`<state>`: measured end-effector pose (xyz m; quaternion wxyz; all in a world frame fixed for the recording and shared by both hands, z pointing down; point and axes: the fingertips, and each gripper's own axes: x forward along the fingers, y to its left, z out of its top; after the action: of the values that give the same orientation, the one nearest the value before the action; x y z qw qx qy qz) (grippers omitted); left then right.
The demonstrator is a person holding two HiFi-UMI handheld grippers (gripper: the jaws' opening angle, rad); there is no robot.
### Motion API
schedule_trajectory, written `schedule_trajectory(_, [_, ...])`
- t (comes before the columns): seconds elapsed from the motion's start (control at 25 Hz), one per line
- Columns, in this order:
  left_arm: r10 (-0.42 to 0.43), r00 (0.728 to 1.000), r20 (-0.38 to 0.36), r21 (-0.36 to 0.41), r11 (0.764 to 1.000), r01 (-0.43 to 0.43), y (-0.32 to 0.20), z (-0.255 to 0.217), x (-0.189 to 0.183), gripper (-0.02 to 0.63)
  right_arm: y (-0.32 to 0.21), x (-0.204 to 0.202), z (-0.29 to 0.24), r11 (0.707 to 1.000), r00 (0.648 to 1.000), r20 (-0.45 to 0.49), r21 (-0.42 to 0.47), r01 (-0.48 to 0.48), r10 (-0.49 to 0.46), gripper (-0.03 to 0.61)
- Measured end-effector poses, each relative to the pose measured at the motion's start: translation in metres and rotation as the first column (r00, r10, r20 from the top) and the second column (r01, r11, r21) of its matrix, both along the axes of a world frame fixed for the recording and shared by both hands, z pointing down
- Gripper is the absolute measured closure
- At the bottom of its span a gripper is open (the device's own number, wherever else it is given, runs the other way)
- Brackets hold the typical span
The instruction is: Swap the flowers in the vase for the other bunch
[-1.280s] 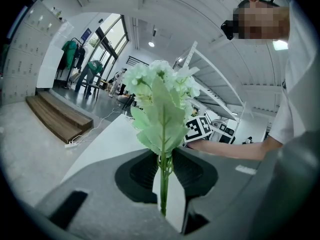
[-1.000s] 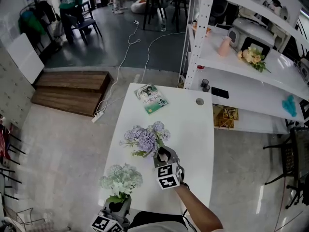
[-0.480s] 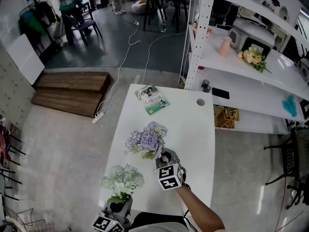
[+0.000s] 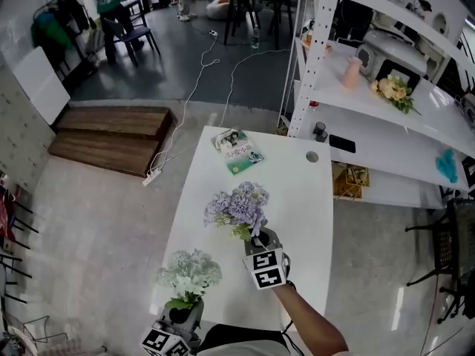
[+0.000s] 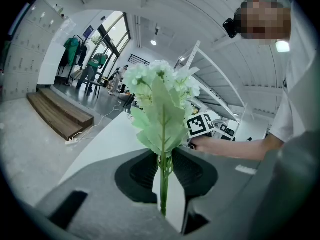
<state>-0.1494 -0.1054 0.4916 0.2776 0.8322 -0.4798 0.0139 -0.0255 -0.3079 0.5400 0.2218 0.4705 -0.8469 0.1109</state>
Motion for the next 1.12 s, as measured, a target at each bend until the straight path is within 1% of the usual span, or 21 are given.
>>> schedule_trajectory(0.44, [0.002, 1.000, -0.016, -0.009, 1.000, -0.002, -0.009, 0.007, -0.002, 0.535, -0.004, 0.016, -0.002, 0.999, 0.998, 0.041, -0.022, -0.049, 0.050, 0.558])
schedule_trajectory(0.68, [0.008, 1.000, -0.028, -0.014, 1.000, -0.009, -0.014, 0.010, 0.002, 0.535, -0.003, 0.022, -0.006, 0.998, 0.997, 0.058, -0.020, -0.052, 0.053, 0.558])
schedule_trajectory(1.12, [0.023, 0.999, -0.028, -0.029, 0.999, -0.023, -0.014, 0.021, 0.006, 0.535, -0.003, 0.022, -0.015, 0.998, 0.995, 0.084, -0.003, -0.060, 0.060, 0.558])
